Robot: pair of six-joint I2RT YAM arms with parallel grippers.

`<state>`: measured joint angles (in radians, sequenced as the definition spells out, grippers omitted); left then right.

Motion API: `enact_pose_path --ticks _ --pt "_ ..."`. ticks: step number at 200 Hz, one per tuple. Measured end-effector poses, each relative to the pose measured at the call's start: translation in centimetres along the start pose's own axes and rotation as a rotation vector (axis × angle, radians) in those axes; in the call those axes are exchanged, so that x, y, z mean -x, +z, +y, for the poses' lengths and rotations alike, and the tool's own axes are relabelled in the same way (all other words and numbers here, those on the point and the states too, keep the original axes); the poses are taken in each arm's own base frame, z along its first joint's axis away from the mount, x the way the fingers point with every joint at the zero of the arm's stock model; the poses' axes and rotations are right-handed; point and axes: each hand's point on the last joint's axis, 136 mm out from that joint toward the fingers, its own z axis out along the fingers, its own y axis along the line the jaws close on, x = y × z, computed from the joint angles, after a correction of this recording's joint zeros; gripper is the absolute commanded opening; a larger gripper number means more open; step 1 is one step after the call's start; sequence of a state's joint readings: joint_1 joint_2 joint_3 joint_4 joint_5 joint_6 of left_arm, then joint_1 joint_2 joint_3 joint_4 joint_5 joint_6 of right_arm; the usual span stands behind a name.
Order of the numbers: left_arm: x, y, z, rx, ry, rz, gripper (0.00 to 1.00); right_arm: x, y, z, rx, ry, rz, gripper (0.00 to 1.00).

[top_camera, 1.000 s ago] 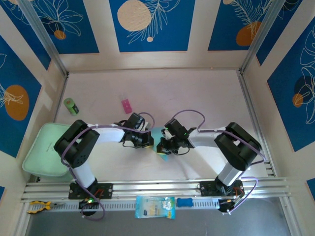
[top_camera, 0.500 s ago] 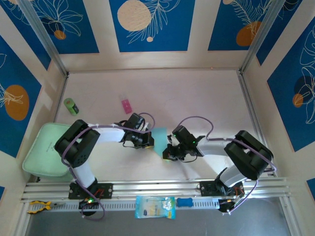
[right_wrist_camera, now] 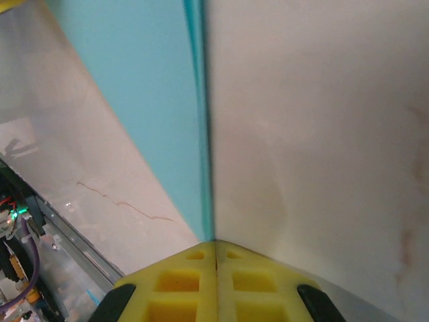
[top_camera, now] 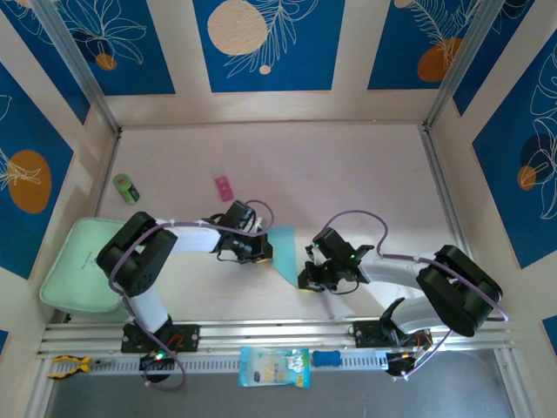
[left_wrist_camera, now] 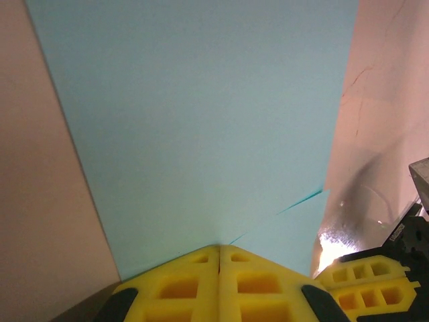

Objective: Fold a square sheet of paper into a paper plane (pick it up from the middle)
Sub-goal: Third fold the triangle at the center of the table, then fourth fold the wing at the center of the table.

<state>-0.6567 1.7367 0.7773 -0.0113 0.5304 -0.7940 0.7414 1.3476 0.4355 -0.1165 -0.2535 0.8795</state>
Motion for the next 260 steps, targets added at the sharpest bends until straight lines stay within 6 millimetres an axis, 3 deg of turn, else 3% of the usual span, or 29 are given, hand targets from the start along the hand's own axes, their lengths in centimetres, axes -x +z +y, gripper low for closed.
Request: enact_pose_path --ticks 28,64,88,109,137,180,260 --pt "-0.6 -0.3 0.2 0.003 -0.022 -0.027 0.0 0.3 -0.9 -0.8 -0.061 0.026 -0.033 0.03" --pt "-1.5 -2.0 0.9 0.046 -0.05 -0.08 0.23 2.8 -2.4 0.8 -0.102 0.027 -0.127 0.15" --pt "-0.8 -4.1 -0.4 0.043 0.001 -0.155 0.33 4.5 -3.1 2.6 -0.098 0.015 -0.191 0.22" --pt "-0.2 -5.5 -0.6 0.043 0.02 -0.193 0.39 5.2 -2.8 2.9 -0.109 0.021 -0.203 0.26" --pt "0.8 -6.4 0.6 0.044 -0.019 -0.211 0.42 5.6 -1.7 2.5 -0.127 0.031 -0.182 0.31" --pt "0.8 -6.7 1.8 0.018 -0.068 -0.188 0.44 6.6 -0.1 2.9 -0.125 0.025 -0.157 0.3" --pt "1.3 -6.1 2.5 -0.055 -0.126 -0.131 0.45 7.9 0.8 4.1 -0.075 -0.013 -0.142 0.1"
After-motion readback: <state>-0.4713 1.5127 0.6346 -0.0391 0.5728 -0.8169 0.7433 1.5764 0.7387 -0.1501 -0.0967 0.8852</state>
